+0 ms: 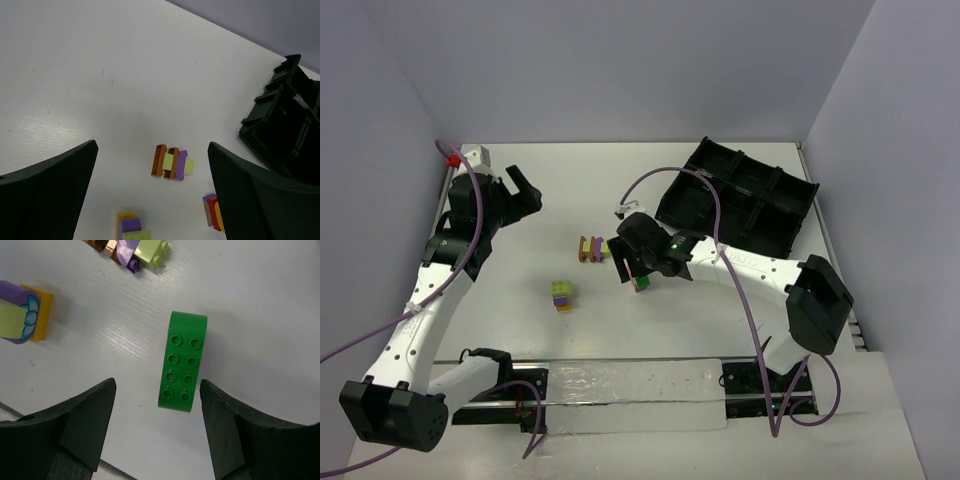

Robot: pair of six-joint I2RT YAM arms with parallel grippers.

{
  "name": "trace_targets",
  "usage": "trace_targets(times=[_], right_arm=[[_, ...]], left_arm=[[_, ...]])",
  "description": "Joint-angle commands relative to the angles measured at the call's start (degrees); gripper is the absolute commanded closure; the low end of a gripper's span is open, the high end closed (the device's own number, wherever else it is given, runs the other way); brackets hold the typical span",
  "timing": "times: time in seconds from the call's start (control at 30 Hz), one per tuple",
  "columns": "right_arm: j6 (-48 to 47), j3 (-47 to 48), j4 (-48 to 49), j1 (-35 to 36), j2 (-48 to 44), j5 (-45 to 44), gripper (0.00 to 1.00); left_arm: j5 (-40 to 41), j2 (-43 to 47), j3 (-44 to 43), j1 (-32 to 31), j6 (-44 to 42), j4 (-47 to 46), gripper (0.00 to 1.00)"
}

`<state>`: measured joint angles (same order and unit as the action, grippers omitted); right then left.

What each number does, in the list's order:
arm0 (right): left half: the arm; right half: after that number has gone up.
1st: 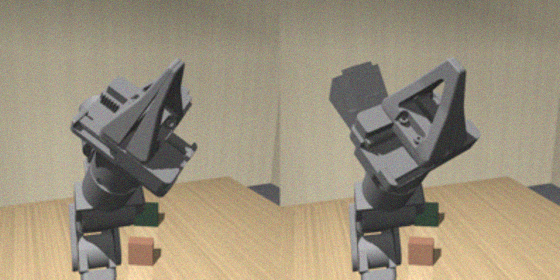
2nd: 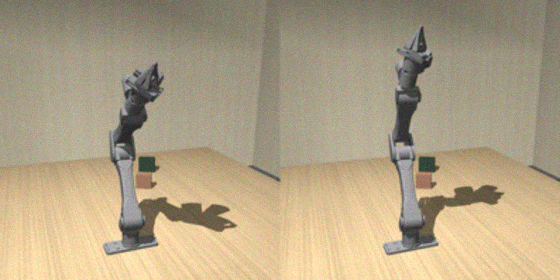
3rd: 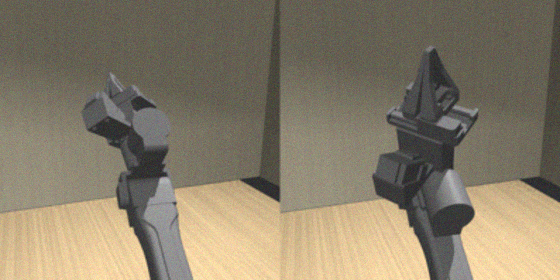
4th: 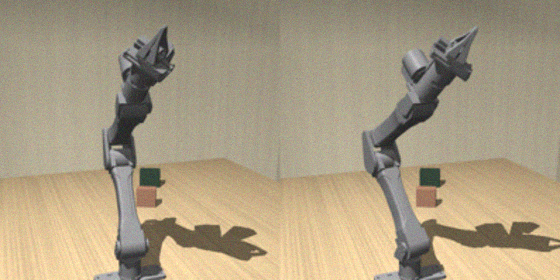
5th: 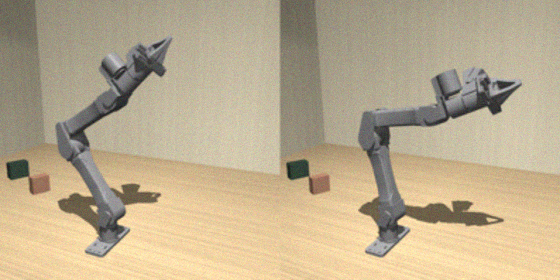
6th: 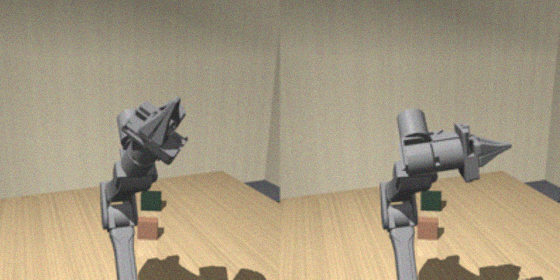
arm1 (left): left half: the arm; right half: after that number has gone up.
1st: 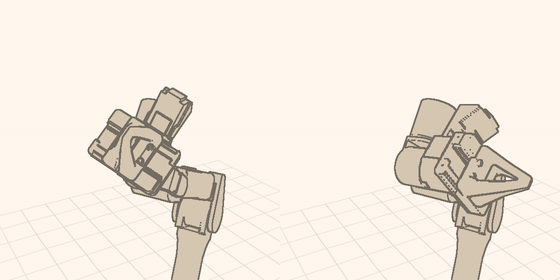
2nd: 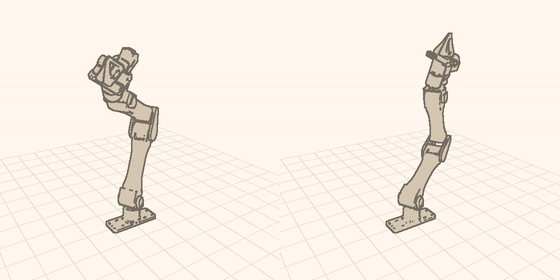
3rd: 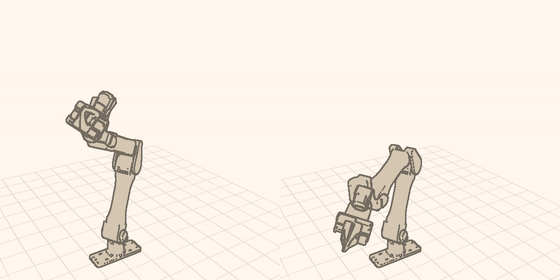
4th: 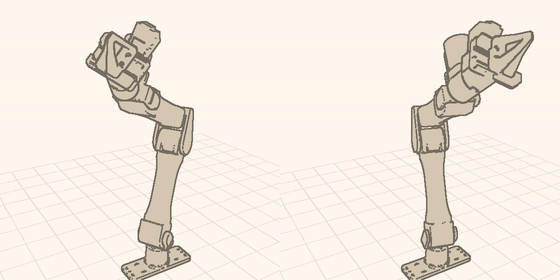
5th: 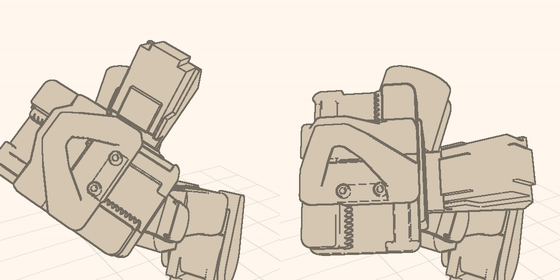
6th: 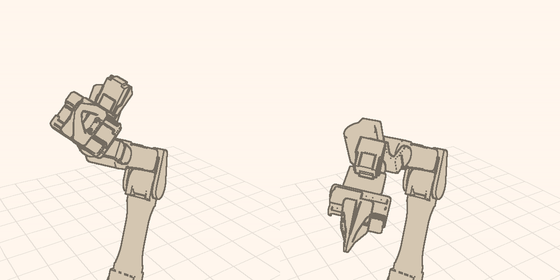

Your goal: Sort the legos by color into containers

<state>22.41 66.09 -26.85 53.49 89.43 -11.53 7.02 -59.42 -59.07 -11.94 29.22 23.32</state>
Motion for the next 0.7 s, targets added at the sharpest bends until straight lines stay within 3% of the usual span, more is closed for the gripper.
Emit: trace_targets(times=[0.0,0.37,0.57,0.67], right_arm=[[-0.86,2.53,0.48,0.03,1.29,-2.81,0.25],[-0.19,0.96,2.21,0.11,4.26,-4.38,0.25],[-0.44,2.07,1.93,0.07,5.67,-4.33,0.37],[-0.33,2.29,1.88,0.03,6.13,-4.32,0.38]], left_arm=[[0.83,0.17,-0.46,-0.18,0.72,-0.27,0.01],[1.75,-0.09,0.17,-0.18,1.11,0.14,0.01],[2.43,0.23,0.27,-0.18,0.79,0.54,0.01],[2.45,0.13,0.18,-0.18,0.78,0.58,0.01]])
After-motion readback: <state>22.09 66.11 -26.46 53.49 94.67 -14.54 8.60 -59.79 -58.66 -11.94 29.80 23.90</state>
